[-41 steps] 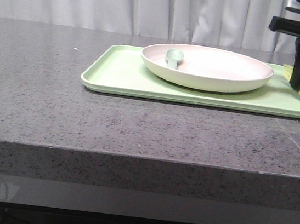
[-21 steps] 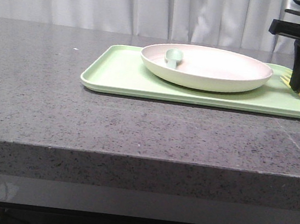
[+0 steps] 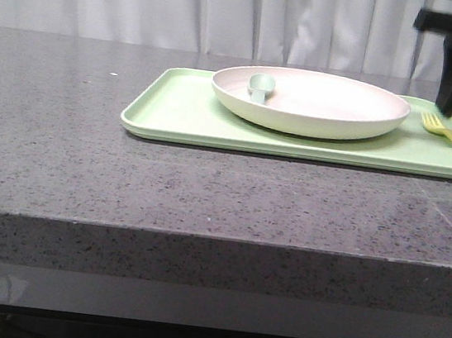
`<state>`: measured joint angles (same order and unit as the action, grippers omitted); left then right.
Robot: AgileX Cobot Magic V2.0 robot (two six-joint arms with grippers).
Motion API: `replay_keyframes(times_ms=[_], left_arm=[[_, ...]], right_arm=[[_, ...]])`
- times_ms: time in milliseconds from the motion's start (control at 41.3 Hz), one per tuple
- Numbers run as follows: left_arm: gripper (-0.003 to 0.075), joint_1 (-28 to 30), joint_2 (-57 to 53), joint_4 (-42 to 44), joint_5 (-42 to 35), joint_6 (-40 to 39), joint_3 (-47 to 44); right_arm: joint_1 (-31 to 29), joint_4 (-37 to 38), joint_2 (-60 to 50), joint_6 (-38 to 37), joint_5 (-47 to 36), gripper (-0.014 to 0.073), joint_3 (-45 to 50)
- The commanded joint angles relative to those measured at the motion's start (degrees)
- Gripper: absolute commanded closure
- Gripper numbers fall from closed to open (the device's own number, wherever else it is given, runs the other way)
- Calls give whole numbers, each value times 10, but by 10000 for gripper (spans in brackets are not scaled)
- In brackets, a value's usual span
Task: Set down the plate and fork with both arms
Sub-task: 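Open the right gripper and raise it away from the fork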
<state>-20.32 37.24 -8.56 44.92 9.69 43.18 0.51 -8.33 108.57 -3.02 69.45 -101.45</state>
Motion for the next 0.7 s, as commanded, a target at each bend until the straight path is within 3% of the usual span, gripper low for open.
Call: replay_keyframes(times_ms=[0, 363, 678], left_arm=[[608, 0, 0, -6, -40, 0, 16], [608, 0, 0, -6, -41, 0, 16], [609, 0, 0, -6, -41, 0, 16]], right_arm=[[6, -1, -82, 14, -10, 284, -12], [90, 45, -349, 39, -86, 284, 197], [93, 60, -574, 39, -95, 284, 374]])
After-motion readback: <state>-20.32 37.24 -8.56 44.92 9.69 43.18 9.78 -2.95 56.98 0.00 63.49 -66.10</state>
